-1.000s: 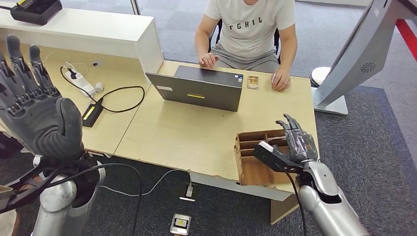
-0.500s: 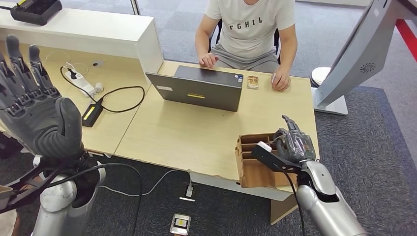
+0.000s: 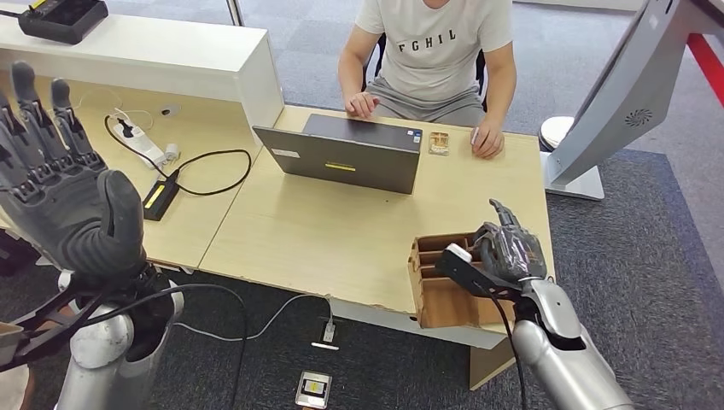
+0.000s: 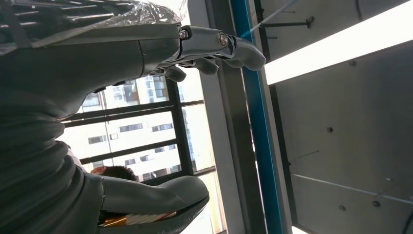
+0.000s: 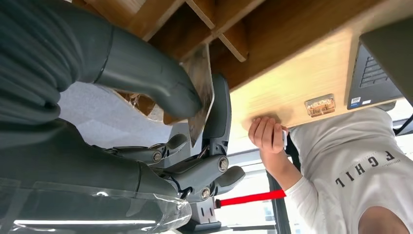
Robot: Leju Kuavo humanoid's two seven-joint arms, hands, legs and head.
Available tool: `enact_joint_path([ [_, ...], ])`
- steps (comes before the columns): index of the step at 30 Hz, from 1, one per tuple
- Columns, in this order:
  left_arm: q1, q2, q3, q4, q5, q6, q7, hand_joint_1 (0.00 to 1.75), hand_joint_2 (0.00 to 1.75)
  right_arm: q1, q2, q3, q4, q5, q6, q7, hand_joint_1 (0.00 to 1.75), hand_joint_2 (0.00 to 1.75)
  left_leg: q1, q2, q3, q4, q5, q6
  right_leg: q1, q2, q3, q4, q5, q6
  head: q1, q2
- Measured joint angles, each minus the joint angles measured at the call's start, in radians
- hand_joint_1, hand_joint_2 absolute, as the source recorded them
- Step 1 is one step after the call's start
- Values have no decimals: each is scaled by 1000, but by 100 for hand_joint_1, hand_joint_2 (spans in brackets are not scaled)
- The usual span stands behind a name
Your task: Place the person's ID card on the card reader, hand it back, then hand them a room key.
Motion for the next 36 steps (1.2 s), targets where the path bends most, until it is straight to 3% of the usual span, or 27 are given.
enact_joint_path([
  [12,1,0,-6,0,-13,26,-1,0,175,-11,-16,-14,-97,-5,-62,36,175,175,0,0,0,0,0,0,0,0,0,0,0,0,0,0],
  [20,11,0,-11,0,-25,51,-1,0,175,-22,-58,-61,-353,84,-67,129,175,175,0,0,0,0,0,0,0,0,0,0,0,0,0,0],
  [27,15,0,-14,0,-26,62,-1,0,175,-24,-86,-89,-526,95,-66,153,175,175,0,0,0,0,0,0,0,0,0,0,0,0,0,0],
  [36,3,0,-26,1,0,53,-12,0,175,-106,-86,-91,-513,2,-63,115,175,175,0,0,0,0,0,0,0,0,0,0,1,0,0,0],
])
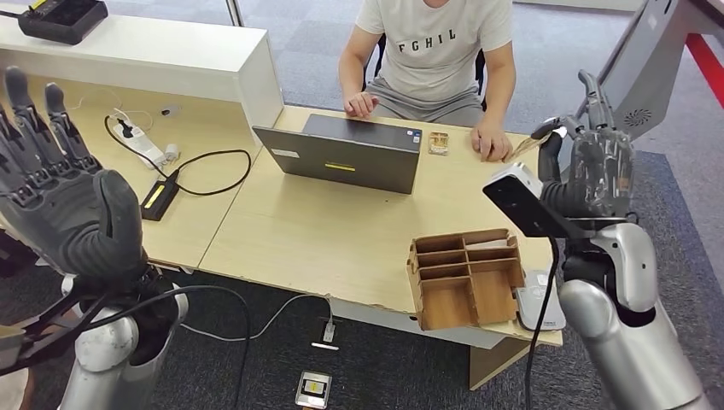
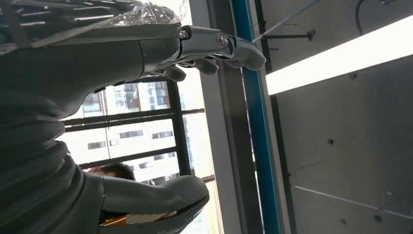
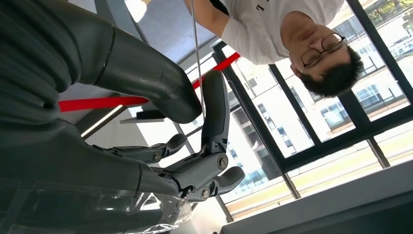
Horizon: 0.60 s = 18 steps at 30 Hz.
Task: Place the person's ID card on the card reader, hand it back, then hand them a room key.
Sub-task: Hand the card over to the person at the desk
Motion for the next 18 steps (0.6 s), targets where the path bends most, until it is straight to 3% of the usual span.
enact_joint_path([
  [8,-25,-3,-16,13,36,-24,-21,0,175,-115,29,18,179,-20,-6,-26,175,175,0,0,0,0,0,0,0,0,0,0,0,0,0,0],
  [18,-65,-13,-29,33,59,-47,-27,0,175,-237,118,59,466,41,-8,-33,175,175,0,-1,-1,0,0,0,0,0,0,0,0,0,0,0],
])
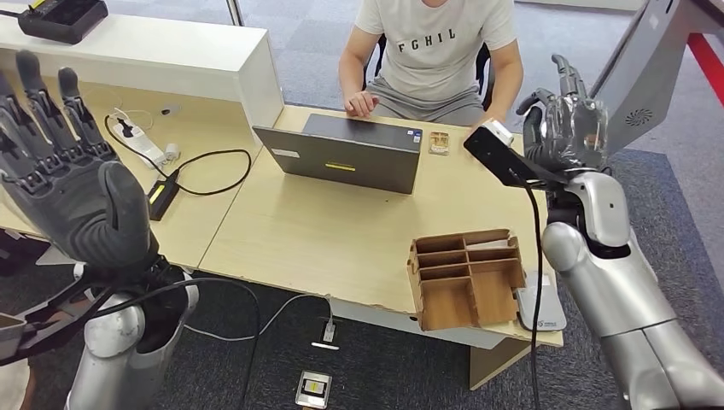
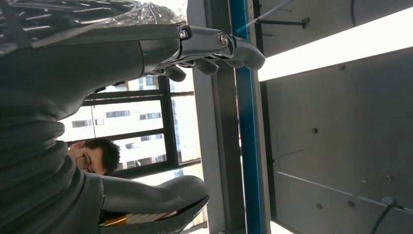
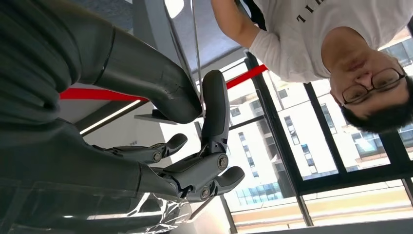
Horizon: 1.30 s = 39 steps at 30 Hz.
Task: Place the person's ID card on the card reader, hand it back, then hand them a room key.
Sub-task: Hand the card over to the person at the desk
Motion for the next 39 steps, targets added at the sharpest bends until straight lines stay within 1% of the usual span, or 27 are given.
enact_joint_path([
  [8,-11,-2,-8,16,5,0,-2,0,175,-63,71,59,214,49,13,8,175,175,0,0,0,0,0,0,0,0,0,0,0,0,0,0],
  [11,-11,-2,-9,21,6,-1,-3,0,175,-77,92,77,266,55,15,15,175,175,0,0,0,0,0,0,0,0,0,0,0,0,0,0],
  [16,-11,-2,-10,24,12,-9,-8,0,175,-93,114,91,313,58,19,19,175,175,0,0,0,0,0,0,0,0,0,0,0,0,0,0],
  [27,-11,-2,-7,25,17,-20,-15,0,175,-104,145,106,373,53,15,11,175,175,0,0,0,0,0,0,0,0,0,0,0,0,0,0],
  [39,-11,-2,-3,25,17,-26,-15,0,175,-106,154,117,413,37,5,7,175,175,0,0,0,0,0,0,0,0,0,0,0,0,0,0],
])
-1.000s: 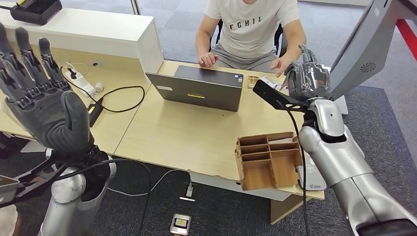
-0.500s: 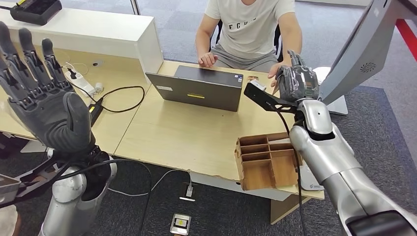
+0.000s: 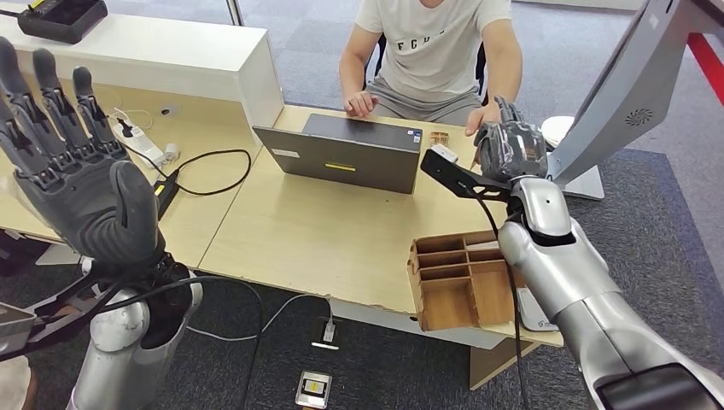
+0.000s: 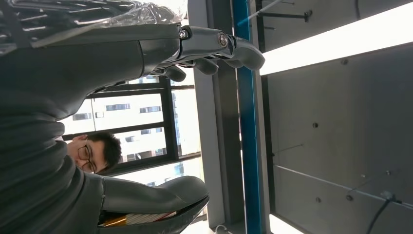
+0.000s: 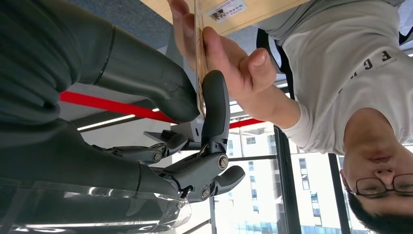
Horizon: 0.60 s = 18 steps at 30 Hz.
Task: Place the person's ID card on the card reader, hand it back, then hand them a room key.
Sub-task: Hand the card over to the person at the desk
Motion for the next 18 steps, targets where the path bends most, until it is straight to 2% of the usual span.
enact_joint_path([
  [18,18,2,18,0,-3,-3,2,0,175,0,4,12,35,-4,-4,0,175,175,0,0,0,0,0,0,0,0,0,0,0,0,0,0],
])
